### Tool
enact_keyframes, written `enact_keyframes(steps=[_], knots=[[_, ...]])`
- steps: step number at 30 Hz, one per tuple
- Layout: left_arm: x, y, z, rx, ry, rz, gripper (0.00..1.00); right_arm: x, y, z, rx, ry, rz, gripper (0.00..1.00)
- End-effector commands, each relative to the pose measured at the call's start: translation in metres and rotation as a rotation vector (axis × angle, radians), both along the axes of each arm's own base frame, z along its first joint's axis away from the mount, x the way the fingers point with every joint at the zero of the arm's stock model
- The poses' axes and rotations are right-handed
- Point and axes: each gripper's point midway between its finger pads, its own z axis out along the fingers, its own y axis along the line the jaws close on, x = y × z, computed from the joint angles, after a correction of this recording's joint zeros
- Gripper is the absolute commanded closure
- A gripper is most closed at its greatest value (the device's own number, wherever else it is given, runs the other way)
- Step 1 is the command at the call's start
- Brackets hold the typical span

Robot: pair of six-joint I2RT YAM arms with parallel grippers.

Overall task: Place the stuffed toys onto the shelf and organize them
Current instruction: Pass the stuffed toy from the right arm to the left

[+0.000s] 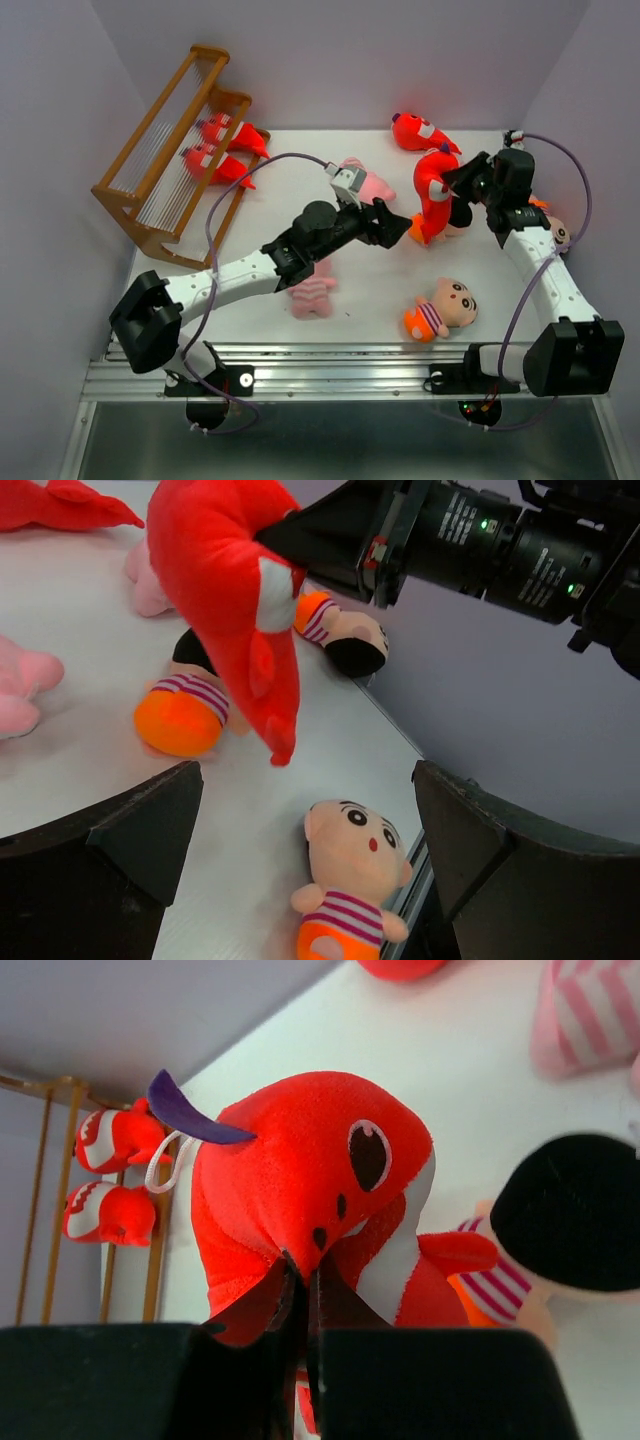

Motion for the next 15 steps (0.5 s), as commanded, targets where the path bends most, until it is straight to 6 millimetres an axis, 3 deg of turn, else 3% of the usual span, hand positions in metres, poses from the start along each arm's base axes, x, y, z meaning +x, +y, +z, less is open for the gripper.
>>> enact_keyframes(steps=[1, 2, 4, 9, 15], knots=[[0.013, -0.024, 0.030, -0.082, -0.024, 0.097, 0.03, -0.018, 0.008, 0.018, 0.159, -0.029, 0.001, 0.99], [0.008, -0.033, 0.034, -0.087, -0.022, 0.089, 0.03, -0.021, 0.012, 0.016, 0.170, -0.020, 0.021, 0.99], [0.010, -0.044, 0.018, -0.046, -0.001, 0.107, 0.03, -0.026, 0.016, 0.020, 0.196, -0.019, 0.037, 0.99], [0.005, -0.065, 0.005, 0.026, -0.005, 0.148, 0.04, -0.035, 0.025, 0.022, 0.266, 0.003, 0.082, 0.99], [0.012, -0.066, -0.018, 0.099, 0.003, 0.229, 0.10, -0.041, 0.025, 0.026, 0.282, -0.008, 0.086, 0.99]])
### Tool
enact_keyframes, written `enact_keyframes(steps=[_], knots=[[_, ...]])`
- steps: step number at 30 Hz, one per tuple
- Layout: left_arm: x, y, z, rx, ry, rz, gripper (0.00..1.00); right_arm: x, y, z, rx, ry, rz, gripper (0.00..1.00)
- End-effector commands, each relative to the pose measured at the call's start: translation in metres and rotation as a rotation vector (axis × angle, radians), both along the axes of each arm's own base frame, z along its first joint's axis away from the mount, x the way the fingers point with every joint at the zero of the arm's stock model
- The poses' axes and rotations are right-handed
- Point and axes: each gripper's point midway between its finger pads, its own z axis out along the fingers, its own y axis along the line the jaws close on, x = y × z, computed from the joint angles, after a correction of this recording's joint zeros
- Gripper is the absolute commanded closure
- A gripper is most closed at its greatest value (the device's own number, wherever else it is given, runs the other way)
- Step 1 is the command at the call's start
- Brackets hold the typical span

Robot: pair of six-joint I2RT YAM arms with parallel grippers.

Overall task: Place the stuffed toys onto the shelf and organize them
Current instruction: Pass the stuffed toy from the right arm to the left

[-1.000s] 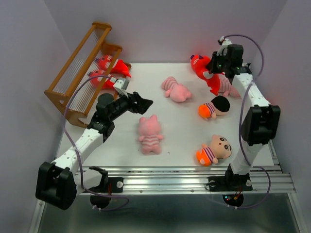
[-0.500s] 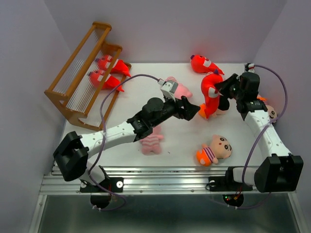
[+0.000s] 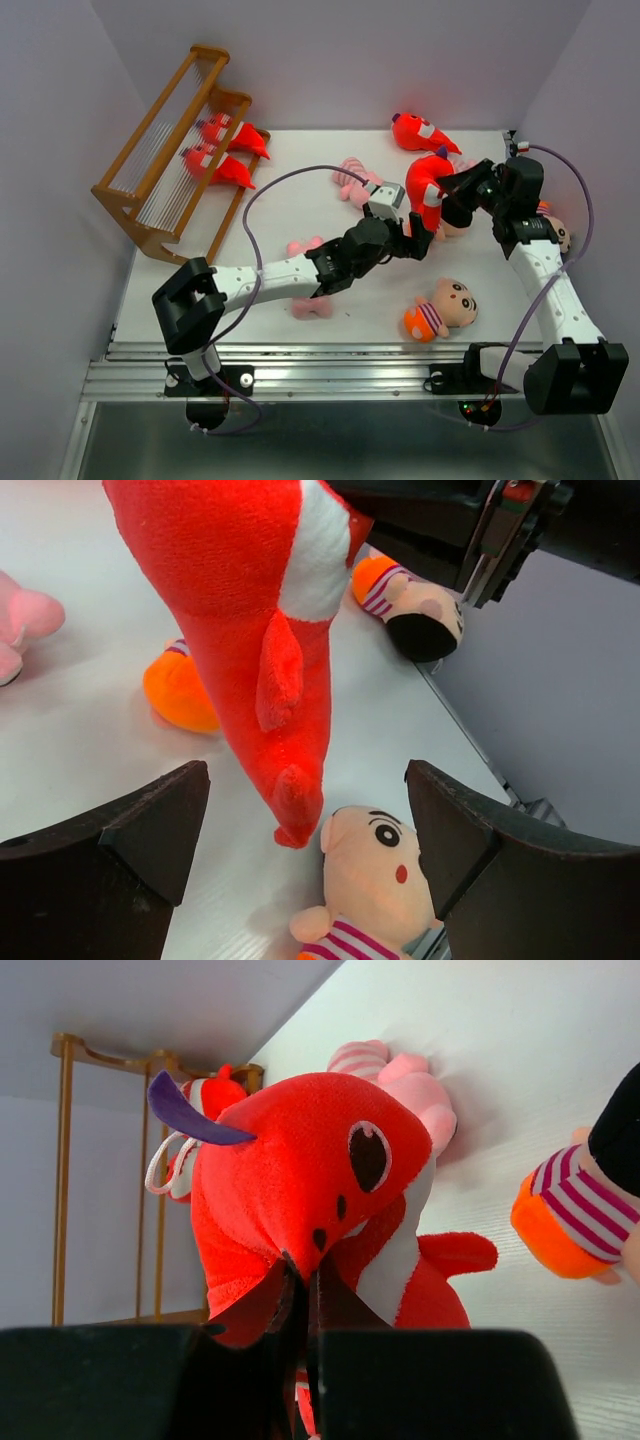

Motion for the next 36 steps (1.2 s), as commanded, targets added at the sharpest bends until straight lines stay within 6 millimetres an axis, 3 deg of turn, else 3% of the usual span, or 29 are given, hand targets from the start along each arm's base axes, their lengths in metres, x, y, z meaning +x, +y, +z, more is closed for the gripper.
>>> enact_keyframes(steps=[1, 10, 12, 18, 22, 36], knots=[[0.014, 0.002, 0.024, -0.014, -0.054, 0.089, 0.11, -0.006, 0.004, 0.021, 0.040, -0.073, 0.021, 0.99], [0.017, -0.015, 0.013, 0.027, -0.055, 0.073, 0.14, -0.009, 0.005, 0.024, 0.059, -0.088, 0.037, 0.99], [0.018, -0.017, 0.016, 0.029, -0.062, 0.073, 0.17, -0.010, 0.006, 0.024, 0.062, -0.087, 0.039, 0.99], [0.022, -0.022, -0.001, 0.069, -0.041, 0.086, 0.21, -0.010, 0.006, 0.025, 0.062, -0.092, 0.041, 0.99], [0.021, -0.026, -0.008, 0.072, -0.026, 0.077, 0.30, -0.011, 0.006, 0.024, 0.065, -0.095, 0.043, 0.99], [0.012, -0.025, -0.026, 0.104, -0.061, 0.170, 0.30, -0.011, 0.002, 0.016, 0.129, -0.064, 0.031, 0.99]])
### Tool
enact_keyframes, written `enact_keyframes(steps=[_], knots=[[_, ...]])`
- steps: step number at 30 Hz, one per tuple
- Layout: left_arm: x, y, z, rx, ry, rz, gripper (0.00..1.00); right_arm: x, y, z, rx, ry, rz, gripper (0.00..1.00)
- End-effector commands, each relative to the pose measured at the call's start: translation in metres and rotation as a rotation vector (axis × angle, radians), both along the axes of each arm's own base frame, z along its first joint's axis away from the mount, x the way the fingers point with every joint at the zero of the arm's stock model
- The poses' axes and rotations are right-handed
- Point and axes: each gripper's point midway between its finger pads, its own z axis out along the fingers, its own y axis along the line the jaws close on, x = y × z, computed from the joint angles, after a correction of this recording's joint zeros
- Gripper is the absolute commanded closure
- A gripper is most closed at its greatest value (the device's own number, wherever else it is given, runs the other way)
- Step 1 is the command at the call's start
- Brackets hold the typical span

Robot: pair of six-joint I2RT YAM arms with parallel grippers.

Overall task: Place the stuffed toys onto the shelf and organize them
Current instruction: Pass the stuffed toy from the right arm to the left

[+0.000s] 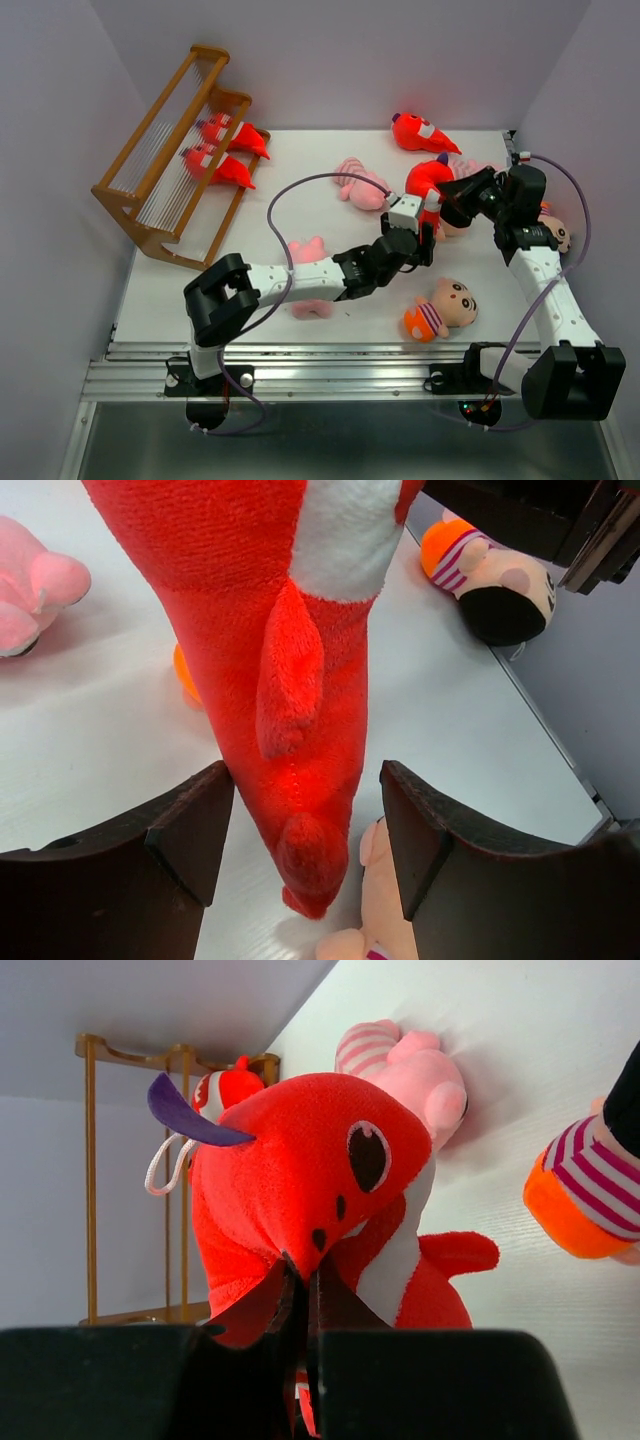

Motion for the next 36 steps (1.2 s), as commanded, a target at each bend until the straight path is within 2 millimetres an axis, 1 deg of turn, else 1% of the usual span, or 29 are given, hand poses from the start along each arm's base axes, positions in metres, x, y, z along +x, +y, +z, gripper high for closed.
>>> enact_keyframes(steps=[1, 2, 3, 4, 6, 9, 10, 11, 16, 18, 19, 21, 22, 24, 25, 26, 27, 28, 29, 30, 31, 33, 34, 36], knots=[[0.008, -0.001, 0.021, -0.049, -0.069, 0.085, 0.30, -0.003, 0.003, 0.023, 0.049, -0.079, 0.017, 0.99], [0.009, 0.000, 0.021, -0.046, -0.073, 0.098, 0.31, -0.003, 0.003, 0.024, 0.053, -0.080, 0.019, 0.99], [0.010, 0.001, 0.020, -0.044, -0.076, 0.108, 0.42, -0.002, 0.000, 0.024, 0.057, -0.079, 0.012, 0.99], [0.013, 0.004, 0.022, -0.048, -0.082, 0.138, 0.44, -0.003, 0.001, 0.025, 0.063, -0.078, 0.013, 0.99], [0.016, 0.008, 0.023, -0.047, -0.089, 0.173, 0.48, -0.004, 0.002, 0.024, 0.070, -0.076, 0.017, 0.99], [0.019, 0.013, 0.026, -0.031, -0.122, 0.217, 0.49, -0.004, 0.004, 0.021, 0.086, -0.066, 0.022, 0.99], [0.019, 0.014, 0.028, -0.028, -0.130, 0.225, 0.50, -0.004, 0.001, 0.021, 0.090, -0.065, 0.018, 0.99], [0.019, 0.016, 0.027, -0.023, -0.143, 0.249, 0.52, -0.004, 0.002, 0.020, 0.098, -0.061, 0.019, 0.99], [0.025, 0.026, 0.029, -0.006, -0.215, 0.341, 0.52, -0.006, 0.007, 0.019, 0.143, -0.047, 0.036, 0.99], [0.026, 0.029, 0.025, 0.015, -0.244, 0.352, 0.50, -0.006, 0.005, 0.018, 0.158, -0.042, 0.036, 0.99], [0.027, 0.031, 0.031, -0.016, -0.262, 0.374, 0.49, -0.007, 0.007, 0.017, 0.171, -0.033, 0.040, 0.99], [0.025, 0.035, 0.029, 0.017, -0.308, 0.376, 0.46, -0.007, 0.008, 0.017, 0.183, -0.028, 0.043, 0.99], [0.025, 0.036, 0.037, -0.025, -0.329, 0.392, 0.45, -0.007, 0.009, 0.016, 0.192, -0.021, 0.046, 0.99], [0.024, 0.038, 0.038, -0.017, -0.357, 0.397, 0.44, -0.007, 0.009, 0.014, 0.201, -0.011, 0.046, 0.99], [0.023, 0.040, 0.042, -0.020, -0.382, 0.407, 0.43, -0.007, 0.006, 0.013, 0.214, -0.001, 0.036, 0.99], [0.024, 0.043, 0.039, 0.002, -0.400, 0.409, 0.43, -0.006, 0.006, 0.011, 0.219, 0.007, 0.036, 0.99], [0.023, 0.045, 0.040, 0.002, -0.414, 0.414, 0.44, -0.006, 0.007, 0.009, 0.225, 0.013, 0.035, 0.99], [0.023, 0.049, 0.045, -0.008, -0.439, 0.433, 0.45, -0.006, 0.003, 0.008, 0.236, 0.021, 0.023, 0.99], [0.023, 0.053, 0.040, 0.007, -0.450, 0.435, 0.47, -0.006, 0.003, 0.007, 0.241, 0.025, 0.024, 0.99], [0.023, 0.055, 0.041, 0.005, -0.463, 0.438, 0.48, -0.005, 0.004, 0.006, 0.246, 0.030, 0.026, 0.99], [0.022, 0.057, 0.046, -0.030, -0.479, 0.447, 0.49, -0.006, 0.005, 0.006, 0.254, 0.032, 0.031, 0.99], [0.022, 0.062, 0.045, -0.004, -0.514, 0.450, 0.51, -0.006, 0.003, 0.004, 0.265, 0.042, 0.026, 0.99], [0.021, 0.063, 0.046, -0.025, -0.528, 0.456, 0.52, -0.007, 0.004, 0.003, 0.271, 0.047, 0.029, 0.99], [0.022, 0.064, 0.046, -0.002, -0.558, 0.456, 0.55, -0.007, 0.004, 0.001, 0.277, 0.054, 0.032, 0.99]])
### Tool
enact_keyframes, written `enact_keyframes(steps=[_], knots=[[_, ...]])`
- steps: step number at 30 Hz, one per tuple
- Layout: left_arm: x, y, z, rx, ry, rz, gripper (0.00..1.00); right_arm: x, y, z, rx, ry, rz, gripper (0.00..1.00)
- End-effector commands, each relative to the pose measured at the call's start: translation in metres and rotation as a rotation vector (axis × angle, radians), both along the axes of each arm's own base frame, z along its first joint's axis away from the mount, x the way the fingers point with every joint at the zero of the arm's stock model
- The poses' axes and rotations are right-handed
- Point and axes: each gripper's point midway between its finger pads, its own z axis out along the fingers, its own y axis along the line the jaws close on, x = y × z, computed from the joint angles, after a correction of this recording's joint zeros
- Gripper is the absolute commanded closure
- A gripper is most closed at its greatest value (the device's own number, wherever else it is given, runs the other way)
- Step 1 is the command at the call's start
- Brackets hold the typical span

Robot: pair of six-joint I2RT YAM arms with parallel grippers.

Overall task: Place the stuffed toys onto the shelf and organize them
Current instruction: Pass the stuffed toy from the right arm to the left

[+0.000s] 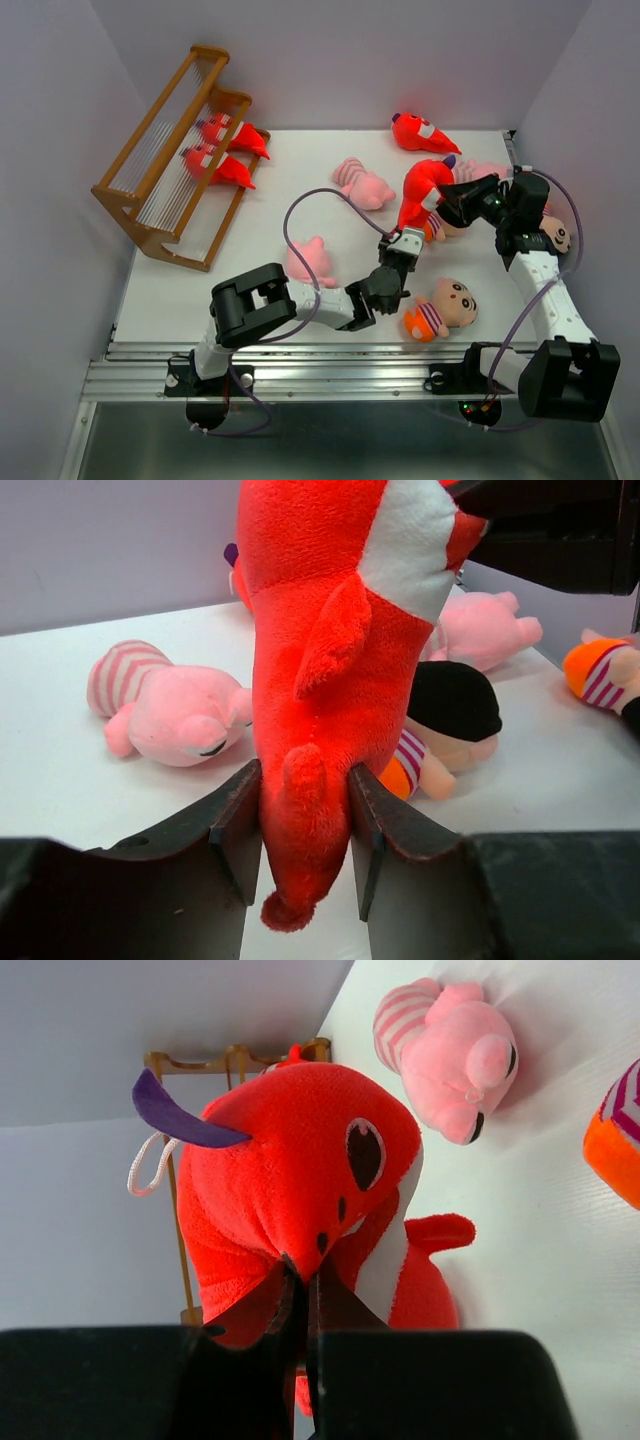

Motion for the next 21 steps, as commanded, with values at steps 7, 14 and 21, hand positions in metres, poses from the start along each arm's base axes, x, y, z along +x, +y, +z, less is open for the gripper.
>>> enact_keyframes(steps=[7, 14, 21], knots=[[0.006, 0.021, 0.035, -0.117, -0.142, 0.091, 0.90, -0.001, 0.004, 0.010, 0.036, -0.039, 0.039, 0.99], [0.003, 0.026, 0.042, -0.136, -0.129, 0.080, 1.00, -0.002, 0.004, 0.014, 0.002, -0.096, 0.050, 0.72], [0.008, 0.047, 0.040, -0.177, 0.029, 0.160, 1.00, 0.002, -0.004, 0.026, -0.194, -0.248, 0.057, 0.00]])
